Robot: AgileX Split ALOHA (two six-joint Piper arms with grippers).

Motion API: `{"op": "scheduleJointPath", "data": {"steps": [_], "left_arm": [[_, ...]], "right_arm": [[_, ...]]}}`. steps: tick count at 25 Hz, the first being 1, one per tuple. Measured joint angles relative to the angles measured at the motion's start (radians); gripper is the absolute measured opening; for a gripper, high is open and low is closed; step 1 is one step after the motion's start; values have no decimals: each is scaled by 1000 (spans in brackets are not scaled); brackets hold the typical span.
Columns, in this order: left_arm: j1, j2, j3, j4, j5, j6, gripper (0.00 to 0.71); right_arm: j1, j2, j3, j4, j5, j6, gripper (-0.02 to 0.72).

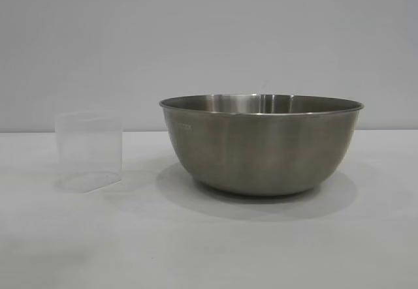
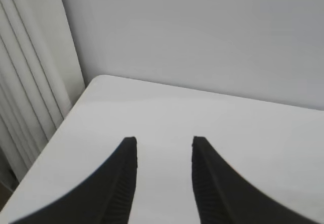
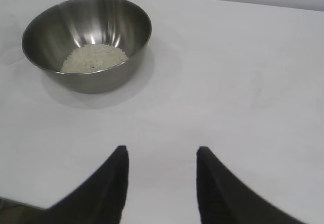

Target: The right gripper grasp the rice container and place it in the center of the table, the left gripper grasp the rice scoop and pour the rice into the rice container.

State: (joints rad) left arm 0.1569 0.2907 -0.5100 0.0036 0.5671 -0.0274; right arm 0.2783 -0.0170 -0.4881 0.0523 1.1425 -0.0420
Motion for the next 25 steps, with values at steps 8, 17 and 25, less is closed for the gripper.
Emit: {"op": "scheduleJointPath", "data": {"steps": [8, 17, 25], "left_arm": [[0, -190, 0, -135, 332, 192, 267], [-1, -308, 16, -89, 544, 196, 267], [-1, -308, 18, -67, 553, 196, 267]], "right_arm": [[0, 0, 0, 0, 0, 0, 305], [0, 0, 0, 0, 0, 0, 305], [0, 0, 0, 0, 0, 0, 305]]}}
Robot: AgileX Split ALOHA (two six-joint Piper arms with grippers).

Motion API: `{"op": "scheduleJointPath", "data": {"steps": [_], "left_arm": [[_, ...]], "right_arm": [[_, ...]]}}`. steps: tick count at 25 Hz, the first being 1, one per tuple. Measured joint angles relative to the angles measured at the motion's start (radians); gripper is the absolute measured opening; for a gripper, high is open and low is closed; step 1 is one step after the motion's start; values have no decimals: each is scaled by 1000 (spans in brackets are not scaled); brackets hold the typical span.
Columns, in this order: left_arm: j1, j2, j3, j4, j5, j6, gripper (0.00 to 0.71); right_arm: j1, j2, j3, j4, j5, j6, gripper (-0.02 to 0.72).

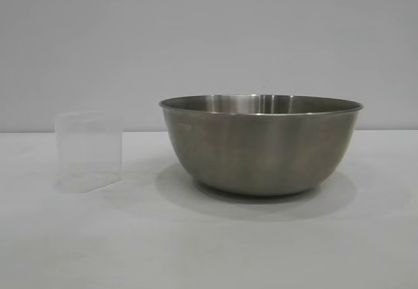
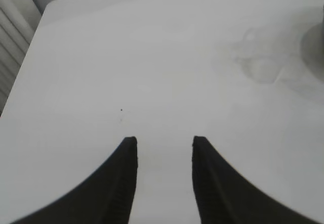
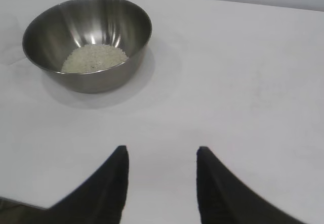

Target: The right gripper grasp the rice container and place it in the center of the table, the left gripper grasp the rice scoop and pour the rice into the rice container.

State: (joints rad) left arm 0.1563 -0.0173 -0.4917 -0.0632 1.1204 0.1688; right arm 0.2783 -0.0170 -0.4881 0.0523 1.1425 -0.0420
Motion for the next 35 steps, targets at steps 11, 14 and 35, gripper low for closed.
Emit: {"op": "scheduleJointPath", "data": {"steps": [11, 14, 35], "left_arm": [[0, 0, 0, 2, 0, 0, 267], [-30, 0, 0, 2, 0, 0, 267], [-221, -2, 0, 2, 0, 0, 267]], "right_arm": [[0, 0, 0, 0, 0, 0, 305], [0, 0, 0, 0, 0, 0, 305], [-190, 0, 0, 0, 0, 0, 305]]}}
